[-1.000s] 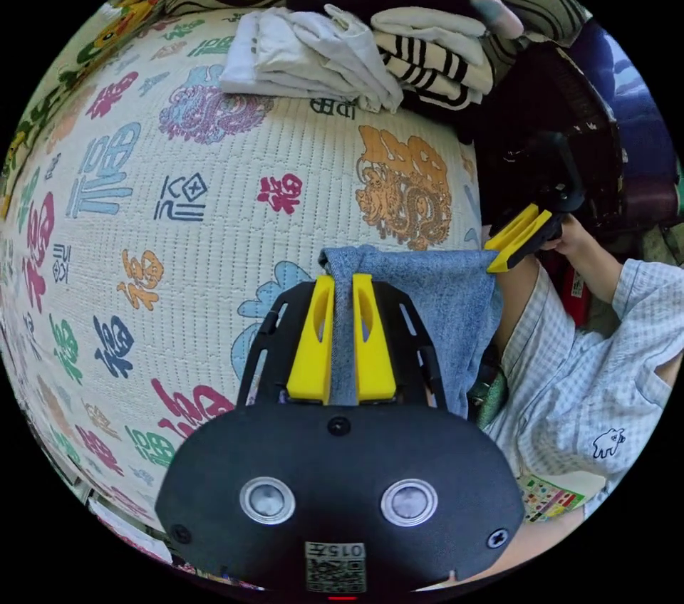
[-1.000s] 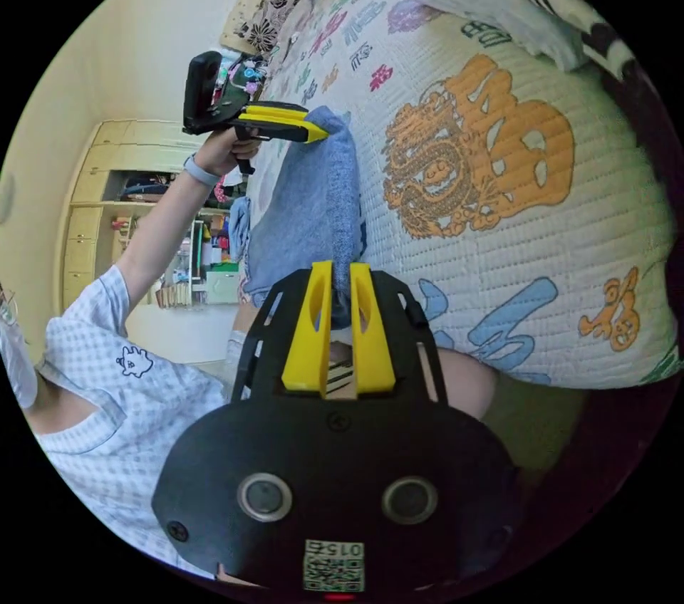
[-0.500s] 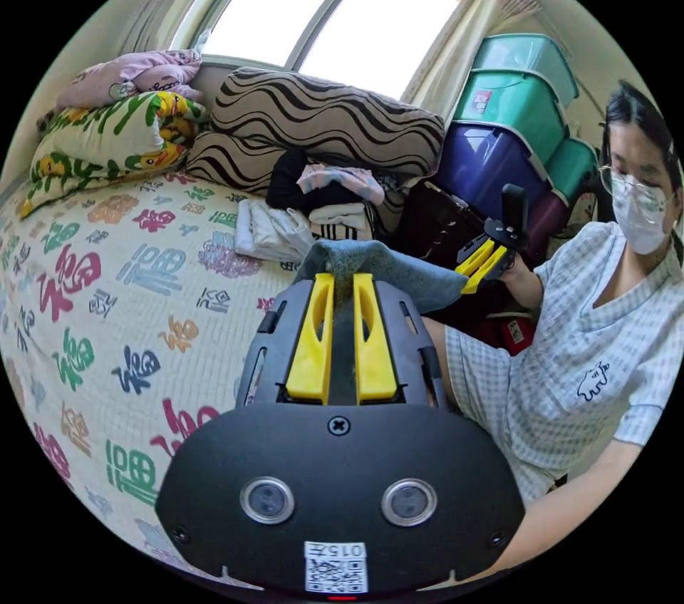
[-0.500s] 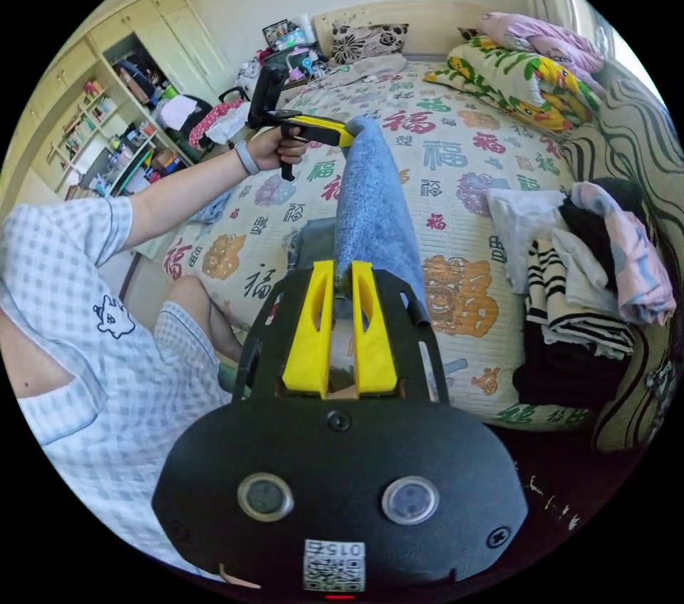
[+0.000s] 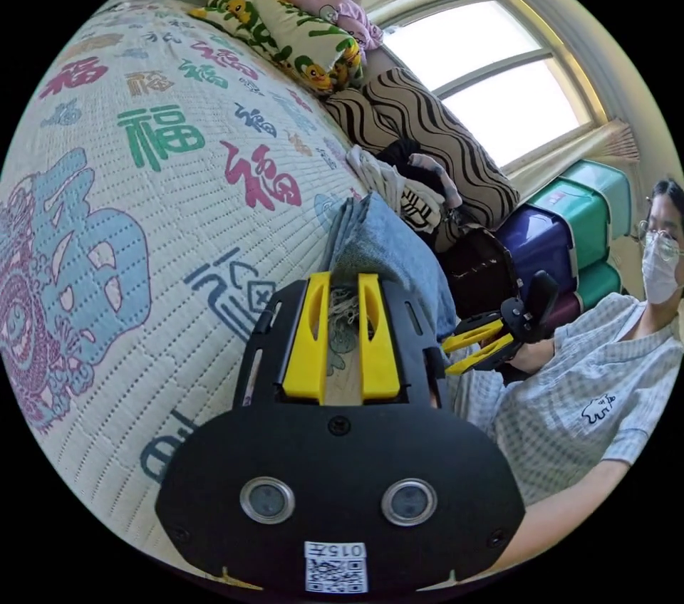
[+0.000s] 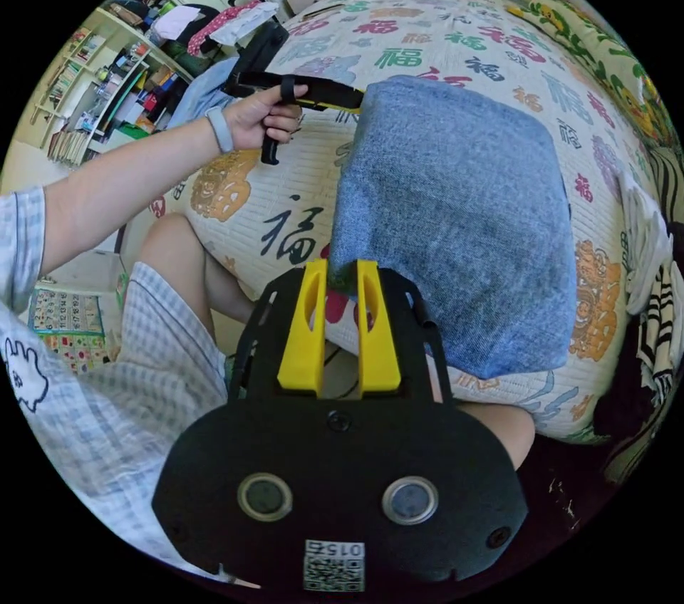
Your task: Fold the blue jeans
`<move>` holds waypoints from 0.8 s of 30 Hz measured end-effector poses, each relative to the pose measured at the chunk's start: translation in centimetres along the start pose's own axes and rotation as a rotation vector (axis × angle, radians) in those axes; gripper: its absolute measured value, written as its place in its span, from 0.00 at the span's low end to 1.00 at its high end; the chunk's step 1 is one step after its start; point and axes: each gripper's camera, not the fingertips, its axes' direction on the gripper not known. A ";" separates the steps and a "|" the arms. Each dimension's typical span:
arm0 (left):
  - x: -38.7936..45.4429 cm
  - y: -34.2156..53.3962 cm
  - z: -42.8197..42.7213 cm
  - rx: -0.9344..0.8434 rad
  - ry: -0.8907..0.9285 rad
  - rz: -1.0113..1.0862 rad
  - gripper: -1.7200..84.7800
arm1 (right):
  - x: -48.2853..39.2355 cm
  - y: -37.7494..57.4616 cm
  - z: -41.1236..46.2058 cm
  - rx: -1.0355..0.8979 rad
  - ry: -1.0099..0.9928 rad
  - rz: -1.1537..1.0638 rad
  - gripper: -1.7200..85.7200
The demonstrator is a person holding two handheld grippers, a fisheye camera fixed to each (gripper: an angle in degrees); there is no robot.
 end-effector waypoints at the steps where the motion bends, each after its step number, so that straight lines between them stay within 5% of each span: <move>1: 0.2 0.3 -0.5 0.011 -0.016 -0.007 0.10 | 0.0 0.1 -0.3 0.002 -0.013 0.001 0.09; 7: 7.6 1.0 -4.8 0.086 -0.233 0.107 0.10 | 1.3 1.7 -5.7 0.207 0.022 0.021 0.11; 11: 13.5 -0.6 1.1 -0.072 -0.329 0.297 0.09 | 2.7 -0.3 -1.4 0.140 0.074 0.098 0.04; 18: 13.5 2.4 6.0 -0.213 -0.613 0.299 0.02 | 3.4 -0.5 2.4 0.112 0.011 0.161 0.01; 24: 17.4 3.0 3.4 -0.079 -0.460 0.287 0.08 | 3.4 -0.7 -5.0 0.274 0.082 0.125 0.01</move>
